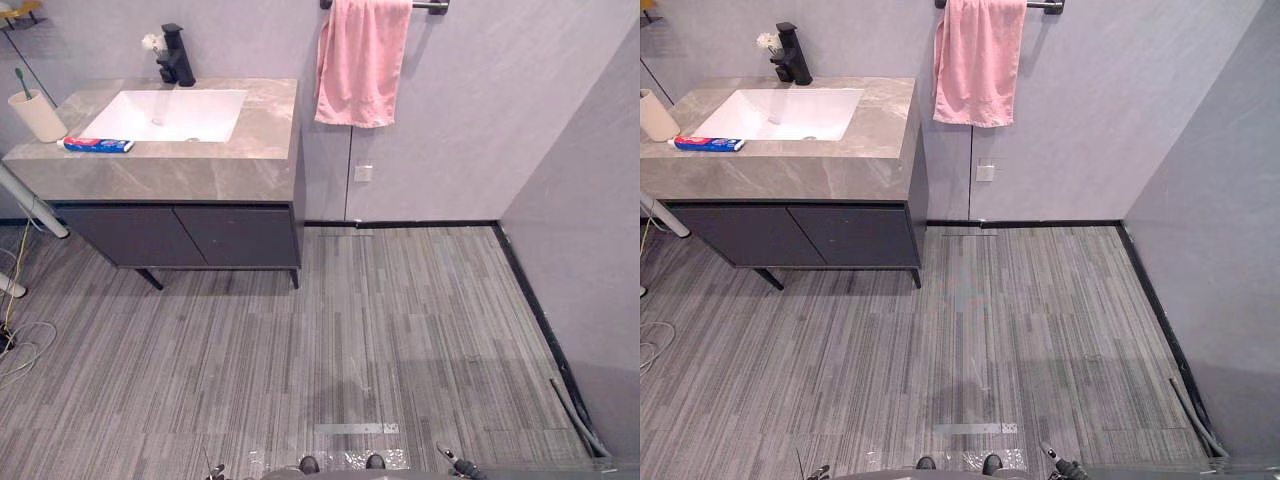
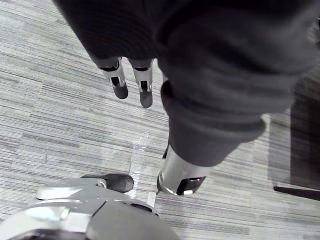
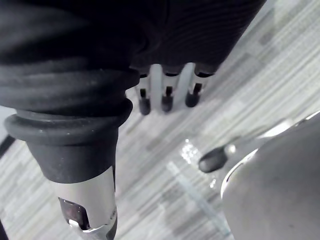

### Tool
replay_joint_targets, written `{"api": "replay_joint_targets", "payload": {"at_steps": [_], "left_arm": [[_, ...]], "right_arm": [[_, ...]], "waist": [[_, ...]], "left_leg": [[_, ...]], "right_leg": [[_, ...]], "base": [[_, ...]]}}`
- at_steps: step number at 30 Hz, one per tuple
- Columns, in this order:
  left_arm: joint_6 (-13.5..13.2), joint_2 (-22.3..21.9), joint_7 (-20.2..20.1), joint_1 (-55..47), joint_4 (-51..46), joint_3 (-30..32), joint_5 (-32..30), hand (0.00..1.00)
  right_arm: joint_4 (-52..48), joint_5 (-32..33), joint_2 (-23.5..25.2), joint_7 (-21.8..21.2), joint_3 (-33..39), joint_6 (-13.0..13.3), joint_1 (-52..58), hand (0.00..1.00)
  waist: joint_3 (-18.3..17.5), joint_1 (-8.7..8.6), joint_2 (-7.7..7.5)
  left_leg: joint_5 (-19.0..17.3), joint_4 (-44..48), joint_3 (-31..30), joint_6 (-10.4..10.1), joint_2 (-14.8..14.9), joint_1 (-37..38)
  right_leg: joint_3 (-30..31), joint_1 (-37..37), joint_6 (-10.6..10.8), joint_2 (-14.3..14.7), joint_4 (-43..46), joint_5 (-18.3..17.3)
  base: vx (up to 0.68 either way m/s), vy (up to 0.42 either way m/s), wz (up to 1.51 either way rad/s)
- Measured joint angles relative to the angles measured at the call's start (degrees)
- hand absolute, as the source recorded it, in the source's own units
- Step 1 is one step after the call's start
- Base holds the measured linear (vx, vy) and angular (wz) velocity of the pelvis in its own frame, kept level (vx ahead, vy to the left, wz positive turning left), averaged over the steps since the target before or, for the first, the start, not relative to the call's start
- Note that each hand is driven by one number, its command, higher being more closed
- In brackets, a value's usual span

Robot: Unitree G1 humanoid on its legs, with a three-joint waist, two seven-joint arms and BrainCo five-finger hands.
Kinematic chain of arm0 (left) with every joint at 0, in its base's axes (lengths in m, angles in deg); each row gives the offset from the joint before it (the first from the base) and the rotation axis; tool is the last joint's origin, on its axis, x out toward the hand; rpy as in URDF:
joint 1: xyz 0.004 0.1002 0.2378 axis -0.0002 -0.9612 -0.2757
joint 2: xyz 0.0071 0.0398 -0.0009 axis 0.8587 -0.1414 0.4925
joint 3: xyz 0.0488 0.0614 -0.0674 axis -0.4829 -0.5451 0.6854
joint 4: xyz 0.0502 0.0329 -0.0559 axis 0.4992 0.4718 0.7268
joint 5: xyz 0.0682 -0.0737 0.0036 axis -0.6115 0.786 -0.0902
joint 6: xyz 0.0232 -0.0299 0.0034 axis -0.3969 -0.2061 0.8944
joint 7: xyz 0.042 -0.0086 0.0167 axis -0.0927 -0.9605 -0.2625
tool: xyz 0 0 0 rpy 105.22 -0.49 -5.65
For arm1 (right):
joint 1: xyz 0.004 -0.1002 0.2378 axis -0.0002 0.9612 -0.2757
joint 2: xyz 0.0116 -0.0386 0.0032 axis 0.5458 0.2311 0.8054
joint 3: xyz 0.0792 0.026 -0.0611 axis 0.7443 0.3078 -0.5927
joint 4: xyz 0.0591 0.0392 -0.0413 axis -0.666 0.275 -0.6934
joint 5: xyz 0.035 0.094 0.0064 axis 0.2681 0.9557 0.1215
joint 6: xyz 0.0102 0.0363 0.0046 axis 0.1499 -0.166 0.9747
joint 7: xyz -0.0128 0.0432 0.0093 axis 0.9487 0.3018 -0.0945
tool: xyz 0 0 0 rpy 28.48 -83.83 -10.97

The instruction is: Organize washtable

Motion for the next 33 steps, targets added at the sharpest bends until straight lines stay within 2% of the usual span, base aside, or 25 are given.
{"api": "replay_joint_targets", "payload": {"at_steps": [16, 23, 24, 25, 26, 27, 28, 29, 30, 31, 33], "left_arm": [[-0.2, 0.0, 0.0, 0.2, 0.0, -0.3, 1.2, 0.0], [-0.3, -0.2, 0.1, 0.0, 0.0, 1.1, 1.7, 0.0], [-0.3, -0.3, 0.1, 0.1, 0.0, 2.5, 1.7, 0.0], [-0.3, -0.3, 0.1, 0.1, -0.2, 3.2, 1.7, 0.0], [-0.4, -0.3, 0.1, 0.1, -0.5, 4.7, 2.3, 0.0], [-0.4, -0.3, 0.1, 0.1, -0.5, 4.9, 2.4, 0.0], [-0.4, -0.3, 0.0, 0.0, -0.6, 6.4, 3.7, 0.0], [-0.5, -0.3, 0.1, 0.1, -0.8, 6.6, 4.6, 0.0], [-0.6, -0.9, 0.1, 0.1, -0.8, 6.5, 6.2, 0.0], [-0.7, -1.3, 0.1, 0.0, -0.8, 6.5, 6.7, 0.0], [-0.8, -2.2, 0.1, 0.0, -0.8, 6.3, 6.8, 0.0]], "right_arm": [[0.0, 0.1, 0.3, 0.0, 1.9, 0.0, 0.1, 0.0], [-0.1, 1.9, 0.4, 0.0, 2.6, 0.0, 0.3, 0.0], [-0.1, 1.9, 0.6, 0.0, 2.9, 0.0, 0.3, 0.0], [-0.1, 1.9, 0.7, -0.1, 2.9, 0.0, 0.3, 0.0], [0.0, 1.9, 0.7, -0.2, 2.9, 0.0, 0.3, 0.0], [0.0, 1.9, 0.7, -0.2, 2.9, 0.0, 0.4, 0.0], [0.0, 1.9, 0.8, -0.2, 3.0, 0.0, 1.2, 0.0], [0.0, 1.9, 0.6, -0.1, 3.1, 0.0, 1.2, 0.0], [0.1, 1.9, -0.2, 0.1, 3.6, -0.1, 1.6, 0.0], [0.1, 1.9, -0.4, 0.2, 3.9, -0.2, 1.6, 0.0], [0.0, 1.9, -2.0, 0.3, 3.9, -0.1, 1.5, 0.0]], "waist": [[-0.2, 0.04, 0.11], [0.1, 0.0, 0.04], [0.4, 0.01, -0.39], [0.8, 0.08, -0.62], [1.9, 0.23, -0.98], [2.1, 0.27, -1.02], [2.8, 0.53, -0.97], [3.1, 1.24, -2.18], [3.7, 2.04, -1.14], [3.6, 2.13, -0.96], [4.3, 2.74, 0.71]], "left_leg": [[0.2, -0.1, 0.4, 0.3, 0.3, 0.9], [0.0, 1.1, 0.9, -0.3, 1.1, -2.1], [-1.6, 3.3, 1.4, -1.7, 1.6, -2.5], [-3.3, 6.6, 1.6, -2.1, 2.0, -3.7], [-7.1, 14.6, 2.1, -3.2, 3.7, -6.6], [-7.8, 16.6, 2.3, -3.4, 4.1, -7.1], [-8.6, 27.7, 4.0, -3.7, 6.1, -11.5], [-9.1, 34.2, 4.1, -3.8, 7.1, -15.1], [-9.6, 36.3, 3.8, -3.0, 7.8, -17.9], [-9.6, 35.6, 3.8, -3.0, 7.8, -18.9], [-9.0, 28.7, 3.4, -3.3, 7.3, -20.9]], "right_leg": [[0.1, 0.9, -0.4, 0.4, -1.1, 0.2], [0.1, -2.1, -0.9, 0.9, 0.5, 0.0], [0.2, -2.5, -1.6, 1.0, 2.4, -1.2], [0.2, -2.9, -1.9, 1.0, 3.9, -2.4], [0.5, -3.1, -2.7, 1.2, 6.1, -4.4], [0.6, -3.0, -2.9, 1.4, 6.5, -4.7], [1.6, -2.8, -3.7, 1.8, 6.9, -5.4], [2.1, -2.1, -4.1, 1.8, 6.9, -5.5], [3.2, -1.5, -4.4, 1.8, 6.8, -5.8], [3.4, -1.3, -4.2, 1.7, 6.6, -5.9], [4.6, -0.8, -3.4, 1.0, 6.1, -6.4]], "base": [[0.02, -0.028, -0.01], [-0.05, -0.037, -0.01], [-0.02, -0.058, -0.07], [-0.03, -0.07, -0.11], [-0.04, -0.073, -0.1], [-0.06, -0.106, -0.13], [-0.01, -0.094, -0.13], [0.04, -0.082, -0.28], [0.07, -0.012, -0.28], [0.08, 0.038, -0.29], [0.09, 0.145, -0.33]]}}
